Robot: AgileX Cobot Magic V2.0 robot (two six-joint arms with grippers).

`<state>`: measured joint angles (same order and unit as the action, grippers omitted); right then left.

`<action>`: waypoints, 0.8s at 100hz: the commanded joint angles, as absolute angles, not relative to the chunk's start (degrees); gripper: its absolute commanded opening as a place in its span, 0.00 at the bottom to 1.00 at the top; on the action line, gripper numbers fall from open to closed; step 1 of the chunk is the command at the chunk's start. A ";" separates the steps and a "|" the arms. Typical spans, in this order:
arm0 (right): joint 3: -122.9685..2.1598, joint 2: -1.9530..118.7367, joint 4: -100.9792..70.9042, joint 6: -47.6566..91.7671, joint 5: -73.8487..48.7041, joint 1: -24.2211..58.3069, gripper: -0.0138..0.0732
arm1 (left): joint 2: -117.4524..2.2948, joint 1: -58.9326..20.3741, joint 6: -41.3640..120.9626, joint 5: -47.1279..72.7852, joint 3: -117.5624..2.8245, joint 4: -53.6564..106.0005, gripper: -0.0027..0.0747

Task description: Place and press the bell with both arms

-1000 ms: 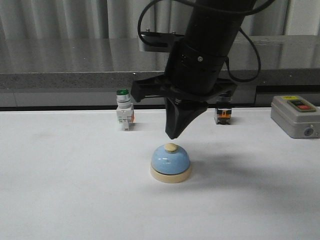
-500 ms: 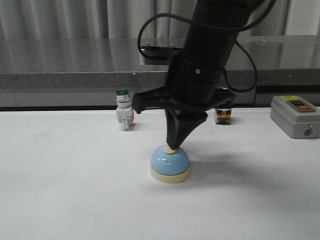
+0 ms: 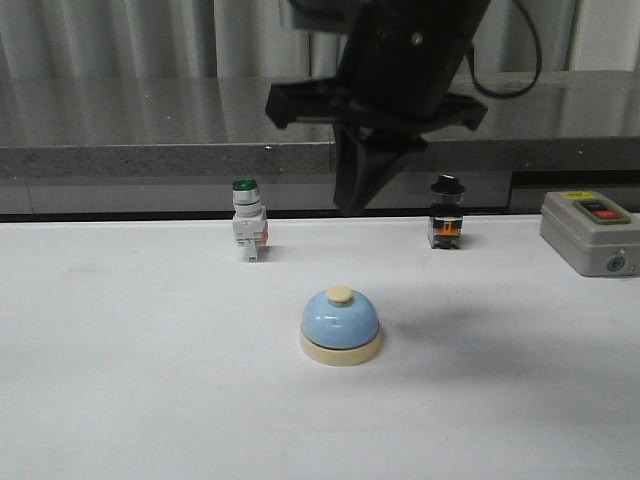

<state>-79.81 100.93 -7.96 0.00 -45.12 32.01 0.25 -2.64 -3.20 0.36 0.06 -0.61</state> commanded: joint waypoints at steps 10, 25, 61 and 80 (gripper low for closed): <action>-80.51 92.59 -7.48 0.35 -43.62 28.88 0.09 | 1.98 -2.55 -3.82 -4.23 2.51 -0.71 0.01; -76.70 86.84 -7.48 0.35 -42.08 25.40 0.09 | 1.98 -2.55 -3.82 -4.23 2.51 -0.71 0.01; -60.12 68.90 -7.48 0.35 -36.03 15.98 0.09 | 1.98 -2.55 -3.82 -4.23 2.51 -0.71 0.01; -50.52 57.00 -7.33 0.35 -30.70 13.25 0.09 | 1.98 -2.55 -3.82 -4.23 2.51 -0.71 0.01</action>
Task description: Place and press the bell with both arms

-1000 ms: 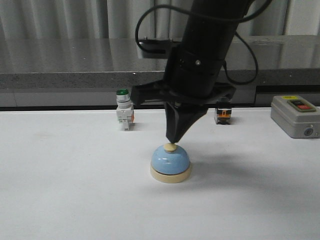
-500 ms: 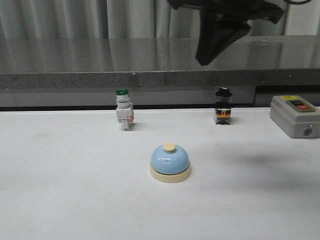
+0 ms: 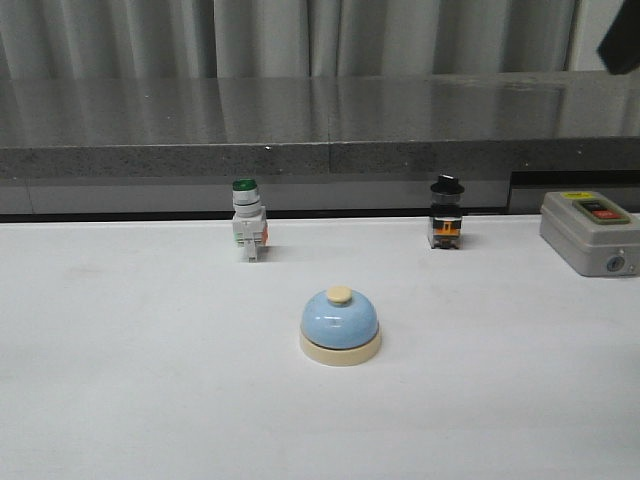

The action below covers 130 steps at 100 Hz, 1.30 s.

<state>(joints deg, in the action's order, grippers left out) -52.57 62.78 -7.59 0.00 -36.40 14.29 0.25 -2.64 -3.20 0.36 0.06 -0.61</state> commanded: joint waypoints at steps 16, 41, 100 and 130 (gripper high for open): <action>-42.65 45.96 -6.85 0.35 -24.98 13.06 0.09 | 1.98 -2.55 -3.82 -4.23 2.51 -0.71 0.01; -34.15 29.75 -6.85 0.35 -21.53 13.06 0.09 | 1.98 -2.55 -3.82 -4.23 2.51 -0.71 0.01; -31.66 22.66 -6.85 0.35 -26.70 13.06 0.09 | 1.98 -2.55 -3.82 -4.23 2.51 -0.71 0.01; -31.66 22.66 -6.85 0.35 -26.75 13.06 0.09 | 1.98 -2.55 -3.82 -4.23 2.51 -0.71 0.01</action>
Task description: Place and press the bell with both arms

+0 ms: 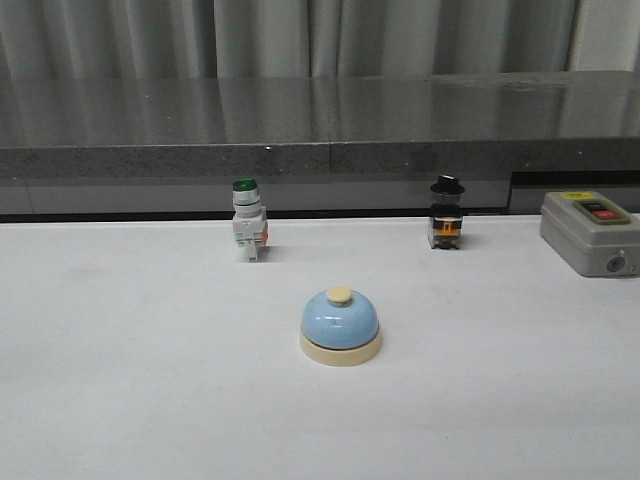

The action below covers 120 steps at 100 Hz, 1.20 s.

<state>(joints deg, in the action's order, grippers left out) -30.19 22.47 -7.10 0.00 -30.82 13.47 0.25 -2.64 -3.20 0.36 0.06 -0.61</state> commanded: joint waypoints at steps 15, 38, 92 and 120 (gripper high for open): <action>-31.66 22.66 -6.77 0.35 -26.28 13.06 0.09 | 1.98 -2.55 -3.82 -4.23 2.51 -0.71 0.01; -27.57 22.59 -4.12 0.35 -16.79 13.02 0.09 | 1.98 -2.55 -3.82 -4.23 2.51 -0.71 0.01; -9.71 7.34 -3.01 0.35 -0.57 5.28 0.09 | 1.98 -2.55 -3.82 -4.23 2.51 -0.71 0.01; -2.98 -1.58 -2.96 -0.82 0.00 1.87 0.09 | 1.98 -2.55 -3.82 -4.23 2.51 -0.71 0.01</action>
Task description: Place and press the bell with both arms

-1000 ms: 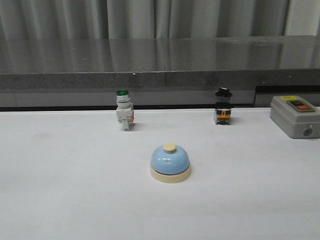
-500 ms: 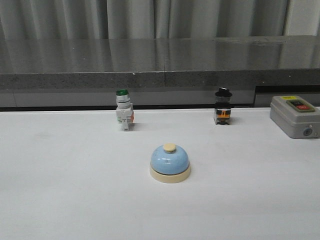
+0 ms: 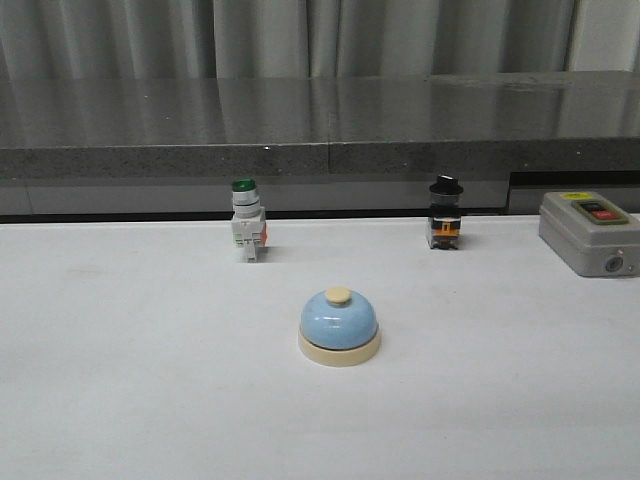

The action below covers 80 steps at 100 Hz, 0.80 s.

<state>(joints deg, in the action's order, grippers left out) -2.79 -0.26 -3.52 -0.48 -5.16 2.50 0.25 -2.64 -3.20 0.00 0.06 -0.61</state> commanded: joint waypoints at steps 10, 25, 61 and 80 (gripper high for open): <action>-1.61 -1.63 -2.96 -1.12 0.65 1.87 0.09 | 1.98 -2.55 -3.82 -4.23 2.51 -0.71 0.01; 0.28 -1.63 -2.94 -1.28 4.10 1.87 0.09 | 1.98 -2.55 -3.82 -4.23 2.51 -0.71 0.01; 0.67 -1.63 7.30 -12.66 6.29 1.87 0.09 | 1.98 -2.55 -3.82 -4.23 2.51 -0.71 0.01; 0.67 -1.63 7.30 -12.59 6.29 1.87 0.09 | 1.98 -2.55 -3.82 -4.23 2.51 -0.71 0.01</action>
<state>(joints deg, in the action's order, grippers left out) 1.50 -0.55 6.50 -12.21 1.30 2.16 0.25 -2.64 -3.20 0.00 0.06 -0.61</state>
